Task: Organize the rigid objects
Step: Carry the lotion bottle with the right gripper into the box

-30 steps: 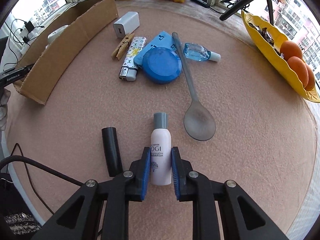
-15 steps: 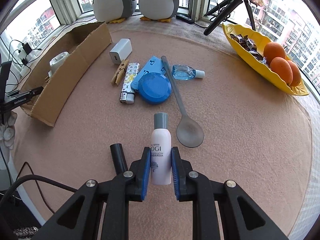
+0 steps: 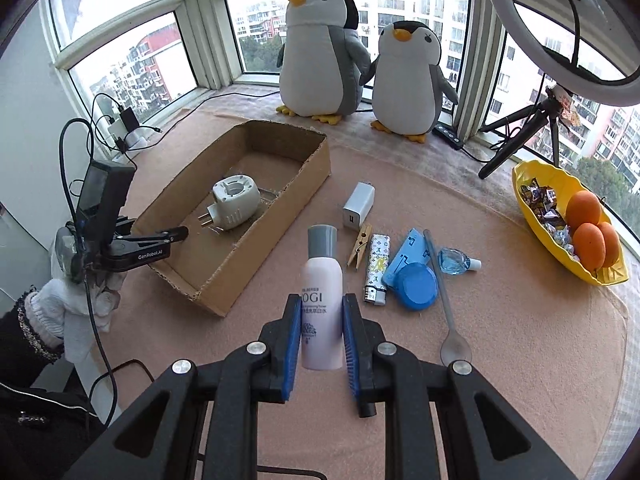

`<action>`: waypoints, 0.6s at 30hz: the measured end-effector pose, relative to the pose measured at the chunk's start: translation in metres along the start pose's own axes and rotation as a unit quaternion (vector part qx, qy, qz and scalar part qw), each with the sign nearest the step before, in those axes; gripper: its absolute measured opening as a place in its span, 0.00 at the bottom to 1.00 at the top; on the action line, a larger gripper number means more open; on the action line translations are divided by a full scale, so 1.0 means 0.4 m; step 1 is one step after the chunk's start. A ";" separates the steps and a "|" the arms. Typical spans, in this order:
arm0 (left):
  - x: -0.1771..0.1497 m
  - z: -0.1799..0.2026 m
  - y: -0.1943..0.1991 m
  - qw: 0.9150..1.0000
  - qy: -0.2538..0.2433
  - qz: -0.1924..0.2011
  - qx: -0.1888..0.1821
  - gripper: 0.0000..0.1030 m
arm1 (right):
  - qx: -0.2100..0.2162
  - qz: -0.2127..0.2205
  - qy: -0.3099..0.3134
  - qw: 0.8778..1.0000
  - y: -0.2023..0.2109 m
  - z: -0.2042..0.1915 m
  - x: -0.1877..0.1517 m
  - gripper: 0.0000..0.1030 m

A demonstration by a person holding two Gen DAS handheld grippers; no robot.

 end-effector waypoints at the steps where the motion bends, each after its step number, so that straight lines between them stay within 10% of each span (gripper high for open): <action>1: 0.000 -0.001 0.000 1.000 0.000 0.000 0.000 0.40 | 0.009 0.004 0.004 1.000 0.005 -0.020 0.009 0.17; 18: 0.004 0.000 -0.003 1.000 0.001 0.002 -0.003 0.40 | 0.068 -0.007 0.026 0.997 -0.120 -0.213 0.075 0.17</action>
Point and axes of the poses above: each gripper's, at about its wrist camera, not at the fingertips, and y roughly against the way its jaws point, z to its right, x to its top, the point moved 5 cm from there along -y, roughly the way its jaws point, and after that the axes turned 5 degrees about -z, right-handed, at the moved point
